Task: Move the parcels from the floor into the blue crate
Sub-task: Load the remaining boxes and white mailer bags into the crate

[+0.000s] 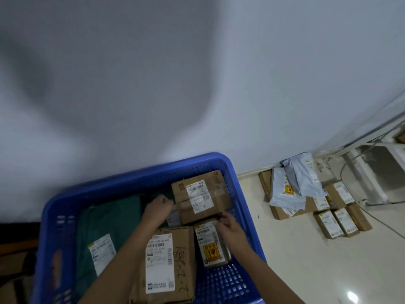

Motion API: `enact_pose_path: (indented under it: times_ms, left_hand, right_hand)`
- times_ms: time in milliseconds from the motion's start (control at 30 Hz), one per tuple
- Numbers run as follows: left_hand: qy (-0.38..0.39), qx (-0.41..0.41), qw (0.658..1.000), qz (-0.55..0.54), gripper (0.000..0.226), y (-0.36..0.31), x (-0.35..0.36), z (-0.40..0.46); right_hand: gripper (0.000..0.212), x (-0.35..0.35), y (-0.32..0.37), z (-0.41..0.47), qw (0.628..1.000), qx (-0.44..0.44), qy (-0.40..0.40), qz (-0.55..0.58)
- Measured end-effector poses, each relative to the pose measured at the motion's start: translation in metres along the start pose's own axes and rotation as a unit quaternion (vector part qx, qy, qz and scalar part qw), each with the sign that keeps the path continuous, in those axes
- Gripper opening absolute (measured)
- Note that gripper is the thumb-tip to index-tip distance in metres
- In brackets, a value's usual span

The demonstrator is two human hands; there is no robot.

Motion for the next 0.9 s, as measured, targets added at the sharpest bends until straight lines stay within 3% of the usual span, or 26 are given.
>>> enact_pose_path:
  times_ms: [100,167,233,333,500,800,900]
  left_hand:
    - [-0.118,0.009,0.987,-0.107,0.061,0.029,-0.034,-0.05]
    - [-0.11,-0.03,0.978,-0.177,0.075,0.062,-0.037,-0.075]
    - [-0.063,-0.053,0.981,-0.177,0.071,0.088,-0.024,-0.092]
    - [-0.09,-0.033,0.98,-0.174,0.061,0.111,-0.016,-0.107]
    - [-0.12,0.01,0.981,-0.154,0.059,0.125,-0.025,-0.096]
    - [-0.087,0.028,0.986,-0.142,0.065,0.129,-0.026,-0.091]
    - [-0.094,0.032,0.986,-0.134,0.072,0.118,-0.031,-0.103]
  right_hand:
    - [0.051,0.024,0.01,-0.032,0.985,-0.007,0.144,-0.093]
    - [0.047,0.046,0.008,-0.046,0.969,-0.026,0.198,-0.148]
    - [0.058,0.064,0.0,-0.048,0.962,-0.044,0.196,-0.186]
    - [0.07,0.08,-0.009,-0.041,0.957,-0.048,0.173,-0.228]
    - [0.069,0.091,-0.008,-0.033,0.96,-0.073,0.144,-0.228]
    - [0.057,0.089,-0.006,-0.038,0.964,-0.047,0.148,-0.217]
    - [0.066,0.08,0.004,-0.047,0.964,-0.041,0.157,-0.21]
Point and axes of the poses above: each hand's wrist, its own z-axis towards the middle knuckle, its own x-axis out of the palm, y = z × x, the point moved 4 cm from there along z, towards the middle knuckle, and after that the axes turned 14 degrees about -z, right-handed, at the moved point
